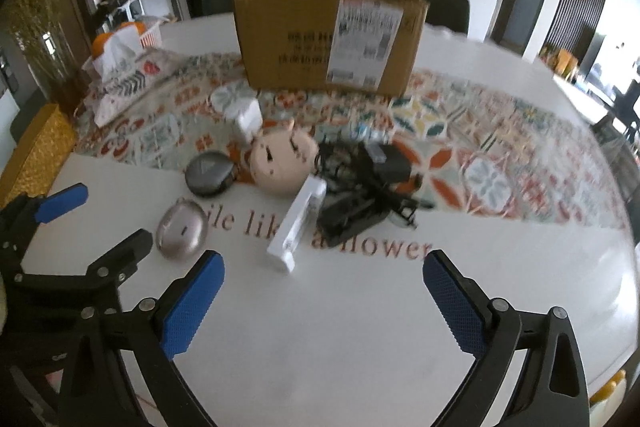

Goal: Organize rigid objects
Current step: 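Close the left tool on the silver dome gadget while the right tool approaches the white charger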

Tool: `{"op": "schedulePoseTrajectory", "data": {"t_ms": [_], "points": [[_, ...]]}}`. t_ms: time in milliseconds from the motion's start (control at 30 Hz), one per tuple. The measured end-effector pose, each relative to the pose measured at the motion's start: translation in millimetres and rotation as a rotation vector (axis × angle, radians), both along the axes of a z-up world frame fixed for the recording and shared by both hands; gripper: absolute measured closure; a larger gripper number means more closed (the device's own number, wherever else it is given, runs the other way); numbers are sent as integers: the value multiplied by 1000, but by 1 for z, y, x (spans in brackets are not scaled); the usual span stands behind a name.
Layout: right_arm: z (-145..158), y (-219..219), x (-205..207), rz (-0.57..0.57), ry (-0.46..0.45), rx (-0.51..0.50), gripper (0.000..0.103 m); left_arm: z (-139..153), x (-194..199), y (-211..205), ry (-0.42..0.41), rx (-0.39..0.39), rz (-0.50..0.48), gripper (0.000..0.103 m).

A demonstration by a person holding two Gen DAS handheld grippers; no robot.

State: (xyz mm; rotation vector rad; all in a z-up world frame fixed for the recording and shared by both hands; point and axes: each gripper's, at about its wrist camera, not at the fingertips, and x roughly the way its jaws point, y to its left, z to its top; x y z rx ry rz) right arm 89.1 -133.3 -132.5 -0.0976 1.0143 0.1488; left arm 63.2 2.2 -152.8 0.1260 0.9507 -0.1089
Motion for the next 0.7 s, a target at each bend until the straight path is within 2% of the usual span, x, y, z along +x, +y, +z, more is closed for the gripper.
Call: {"op": "schedulePoseTrajectory", "data": {"t_ms": [167, 700], "points": [[-20, -1, 9, -28, 62, 26, 7, -22, 15, -4, 39, 0, -27, 24], [-44, 6, 22, -46, 120, 12, 10, -65, 36, -12, 114, -3, -64, 44]]}}
